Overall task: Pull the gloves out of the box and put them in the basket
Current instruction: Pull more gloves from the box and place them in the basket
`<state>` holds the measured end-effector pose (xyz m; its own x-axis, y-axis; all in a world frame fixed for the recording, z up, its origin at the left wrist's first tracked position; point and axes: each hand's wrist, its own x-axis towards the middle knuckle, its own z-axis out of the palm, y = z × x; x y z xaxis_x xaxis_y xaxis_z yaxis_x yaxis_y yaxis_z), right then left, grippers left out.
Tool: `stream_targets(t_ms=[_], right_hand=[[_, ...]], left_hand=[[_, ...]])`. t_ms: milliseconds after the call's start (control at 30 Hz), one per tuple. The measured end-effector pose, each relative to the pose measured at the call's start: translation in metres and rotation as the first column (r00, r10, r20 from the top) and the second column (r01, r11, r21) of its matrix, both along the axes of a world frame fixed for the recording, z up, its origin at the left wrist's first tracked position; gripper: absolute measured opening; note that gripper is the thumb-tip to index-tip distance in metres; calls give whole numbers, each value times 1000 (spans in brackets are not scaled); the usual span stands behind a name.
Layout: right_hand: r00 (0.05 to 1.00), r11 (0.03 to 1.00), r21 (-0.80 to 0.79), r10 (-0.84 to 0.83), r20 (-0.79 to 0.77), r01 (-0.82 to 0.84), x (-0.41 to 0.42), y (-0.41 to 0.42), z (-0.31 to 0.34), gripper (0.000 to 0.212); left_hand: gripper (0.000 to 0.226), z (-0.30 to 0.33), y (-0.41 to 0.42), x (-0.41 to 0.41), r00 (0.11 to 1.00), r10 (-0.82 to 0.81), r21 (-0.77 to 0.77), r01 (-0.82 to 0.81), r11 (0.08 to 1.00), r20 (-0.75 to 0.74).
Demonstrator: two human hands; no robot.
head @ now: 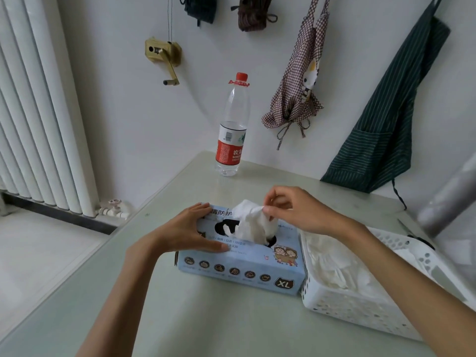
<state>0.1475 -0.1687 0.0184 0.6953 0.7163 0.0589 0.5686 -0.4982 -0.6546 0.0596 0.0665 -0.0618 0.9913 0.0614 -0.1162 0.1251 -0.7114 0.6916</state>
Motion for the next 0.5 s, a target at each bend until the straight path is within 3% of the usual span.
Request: stream_targets(t_ms=[67,133,200,333,400,467,500], right_hand=[[997,999,15,-36,63,35,-3,-2,-1,3],[981,979,164,-143,132,121,-5,-4,2,3],[978,981,155,-139,153,115,-9,-2,5,4],[985,988,129,-104,141,86,-18,11,4,9],[981,979,161,-148,125,127,-21,15,6,12],[972,978,79,-200,123,191,-23,15,5,29],[973,977,-12,-210,99,212,-25,15,2,43]], left_hand=[[112,1,1,0,1000,5,36,-5,999,-5],[119,5,-1,-1,1000,-2,82,1,997,9],[120,11,-8,-2,995,-9,87,0,996,104],[82,25,-34,2,929,-20,-57,44,997,369],[47,21,-41,8,891,-5,-68,40,997,454],[19,17,-43,10,862,44,-58,-16,998,505],[17,16,-44,10,852,69,-62,-44,997,518]])
